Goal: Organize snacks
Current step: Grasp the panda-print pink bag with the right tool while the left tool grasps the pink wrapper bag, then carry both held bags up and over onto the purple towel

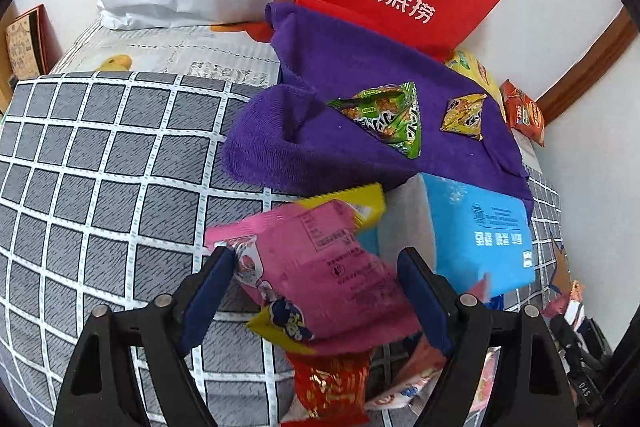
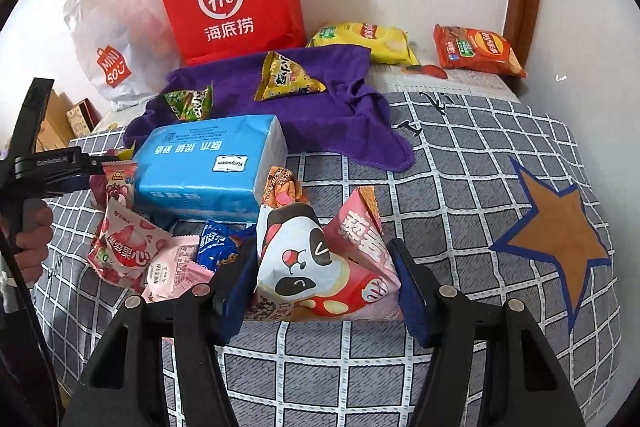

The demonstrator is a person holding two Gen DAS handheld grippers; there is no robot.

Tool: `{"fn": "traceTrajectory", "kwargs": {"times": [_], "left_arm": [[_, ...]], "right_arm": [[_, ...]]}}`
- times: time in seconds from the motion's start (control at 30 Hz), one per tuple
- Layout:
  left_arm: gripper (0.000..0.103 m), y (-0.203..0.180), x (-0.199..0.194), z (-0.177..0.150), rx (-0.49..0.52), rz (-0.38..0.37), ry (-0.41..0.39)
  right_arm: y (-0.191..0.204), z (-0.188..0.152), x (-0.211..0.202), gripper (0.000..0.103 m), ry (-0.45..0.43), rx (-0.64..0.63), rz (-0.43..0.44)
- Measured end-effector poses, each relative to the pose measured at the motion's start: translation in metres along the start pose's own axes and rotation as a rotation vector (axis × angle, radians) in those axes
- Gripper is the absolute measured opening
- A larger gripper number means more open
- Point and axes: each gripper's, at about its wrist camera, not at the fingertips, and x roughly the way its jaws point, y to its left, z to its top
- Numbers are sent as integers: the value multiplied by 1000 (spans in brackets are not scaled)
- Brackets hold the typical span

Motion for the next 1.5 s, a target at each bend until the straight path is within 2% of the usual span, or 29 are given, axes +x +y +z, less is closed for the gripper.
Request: {"fn": "traceTrajectory", "kwargs": {"times": [0.27,0.67,1.03,1.3,1.5], "left_arm": [[58,3,-12,-4,21,-20,-22],[57,3,-58,-27,25,-21,-71],[58,-33,-90,-52,106,-50,-80],[58,-61,-103,-46,159,-87,-103],[58,-77,-102,-28,182,-107,-110]], "right_arm": [[10,1,2,63,7,-25,1],[23,-6,-19,63,-16,-35,28],[39,1,-42,63,-55,-40,48],[44,22,-46,63,-85,-12,63],[45,48,-42,63,-106,2,69]]}}
